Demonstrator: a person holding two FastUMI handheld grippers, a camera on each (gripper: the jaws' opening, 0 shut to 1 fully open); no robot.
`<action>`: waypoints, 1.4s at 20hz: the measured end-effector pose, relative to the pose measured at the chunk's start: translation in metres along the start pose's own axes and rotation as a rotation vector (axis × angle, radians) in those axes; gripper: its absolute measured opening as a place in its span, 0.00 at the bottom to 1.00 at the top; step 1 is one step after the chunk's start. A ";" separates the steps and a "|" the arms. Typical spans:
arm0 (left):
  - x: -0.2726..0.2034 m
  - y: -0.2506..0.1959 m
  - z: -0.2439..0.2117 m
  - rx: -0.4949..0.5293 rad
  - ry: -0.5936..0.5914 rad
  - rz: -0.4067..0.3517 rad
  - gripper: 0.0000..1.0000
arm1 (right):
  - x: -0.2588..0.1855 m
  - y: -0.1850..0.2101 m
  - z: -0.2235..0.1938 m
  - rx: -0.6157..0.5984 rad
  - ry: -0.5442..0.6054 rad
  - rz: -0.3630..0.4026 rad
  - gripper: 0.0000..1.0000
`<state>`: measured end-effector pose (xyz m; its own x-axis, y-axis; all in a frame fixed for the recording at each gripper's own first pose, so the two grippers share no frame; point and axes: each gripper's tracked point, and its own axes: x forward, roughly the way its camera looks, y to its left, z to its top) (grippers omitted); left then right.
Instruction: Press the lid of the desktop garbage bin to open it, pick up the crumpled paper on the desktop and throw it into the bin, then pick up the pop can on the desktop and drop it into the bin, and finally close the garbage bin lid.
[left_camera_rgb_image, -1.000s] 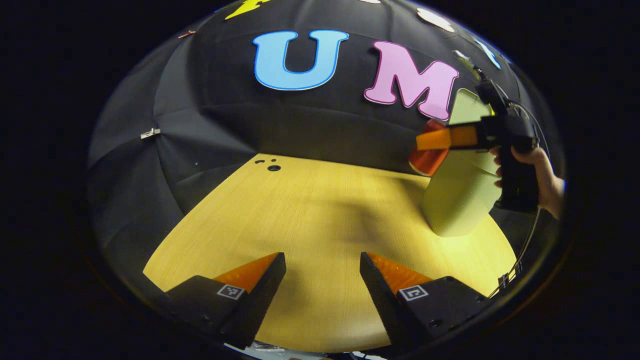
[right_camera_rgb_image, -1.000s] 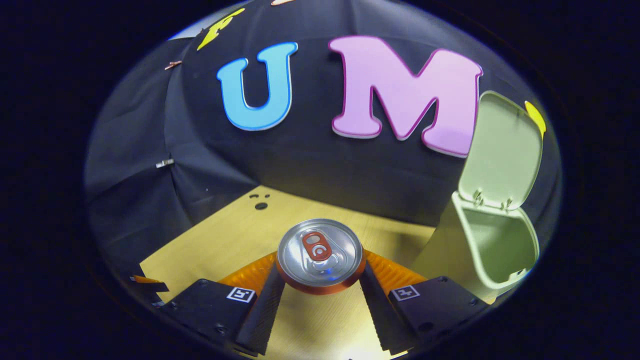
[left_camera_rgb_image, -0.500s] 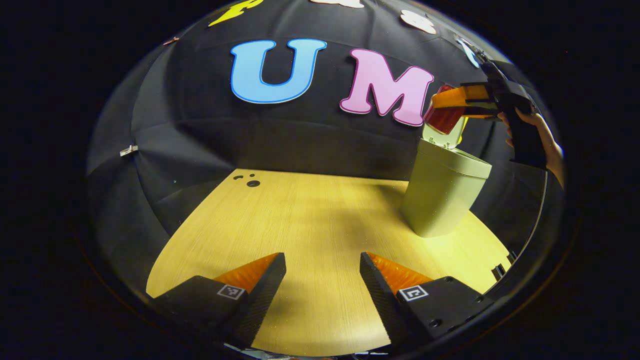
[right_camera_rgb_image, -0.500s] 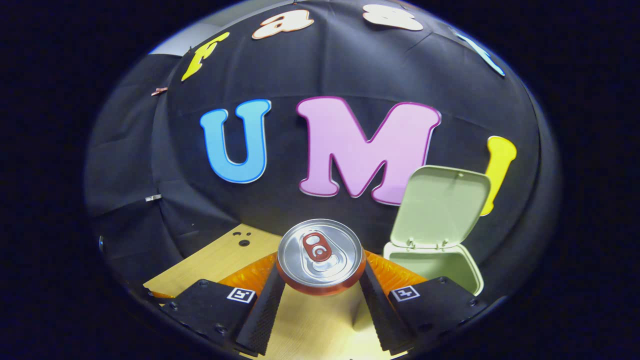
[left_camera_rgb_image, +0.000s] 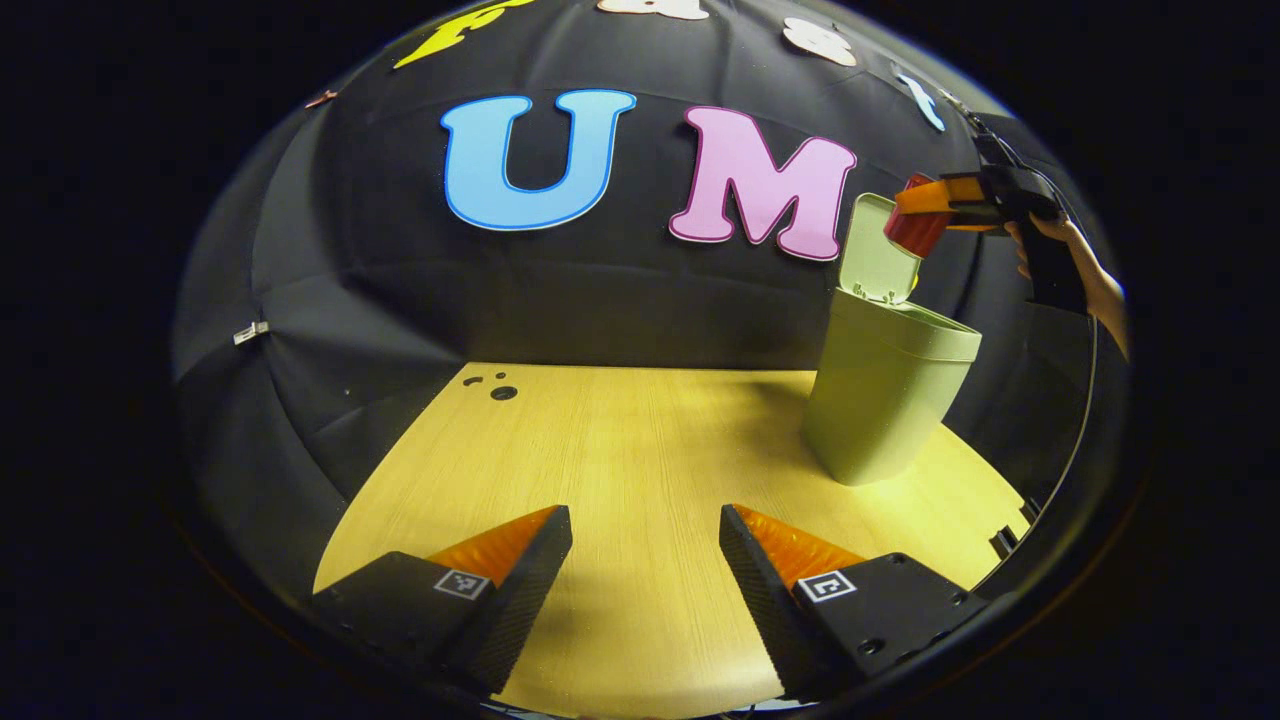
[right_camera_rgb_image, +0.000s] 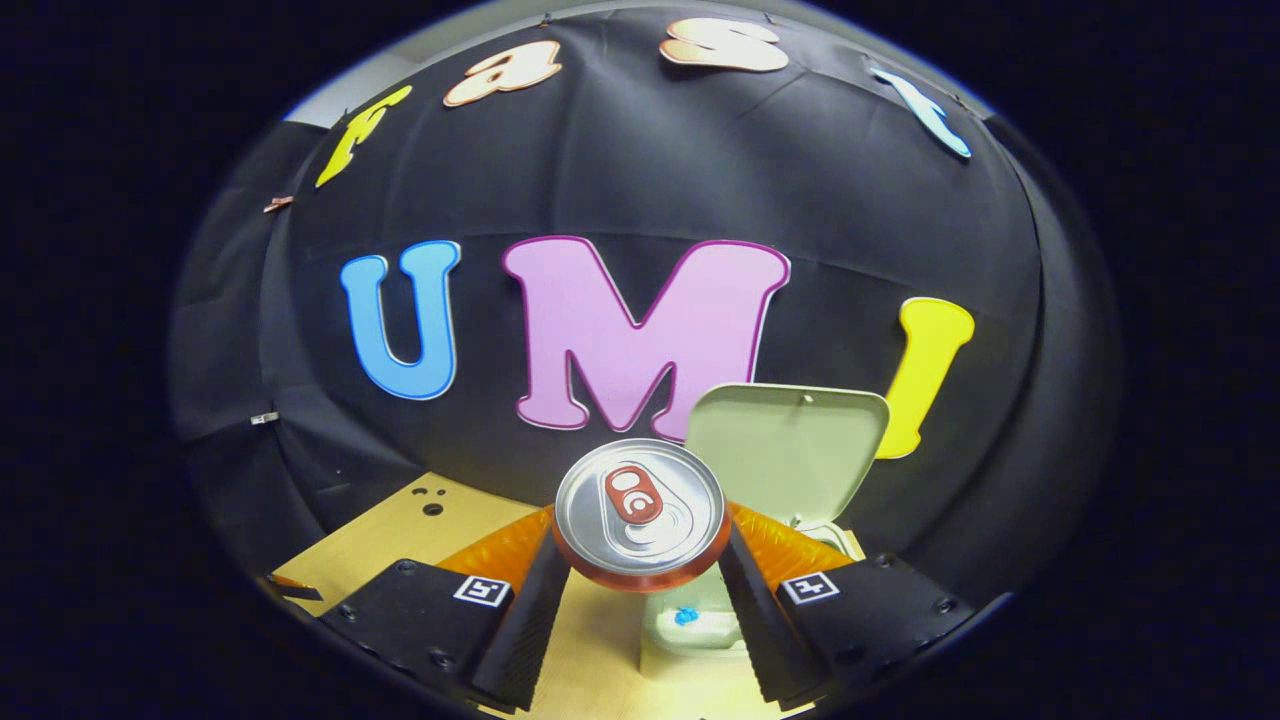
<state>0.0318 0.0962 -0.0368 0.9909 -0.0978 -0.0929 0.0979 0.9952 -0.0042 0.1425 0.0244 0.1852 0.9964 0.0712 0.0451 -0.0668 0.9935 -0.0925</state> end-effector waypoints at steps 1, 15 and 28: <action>0.003 0.000 -0.002 0.000 0.008 0.008 0.96 | 0.004 -0.011 -0.004 0.005 0.011 -0.015 0.82; 0.045 -0.046 -0.004 -0.029 0.089 0.019 0.96 | 0.060 -0.079 -0.080 0.032 0.149 -0.061 0.84; 0.022 -0.057 -0.029 -0.086 0.142 0.140 0.96 | 0.083 -0.084 -0.102 0.037 0.169 -0.023 0.93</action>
<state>0.0454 0.0374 -0.0677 0.9707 0.0367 -0.2376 -0.0538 0.9964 -0.0660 0.2360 -0.0623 0.0952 0.9919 0.0350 -0.1217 -0.0422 0.9975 -0.0569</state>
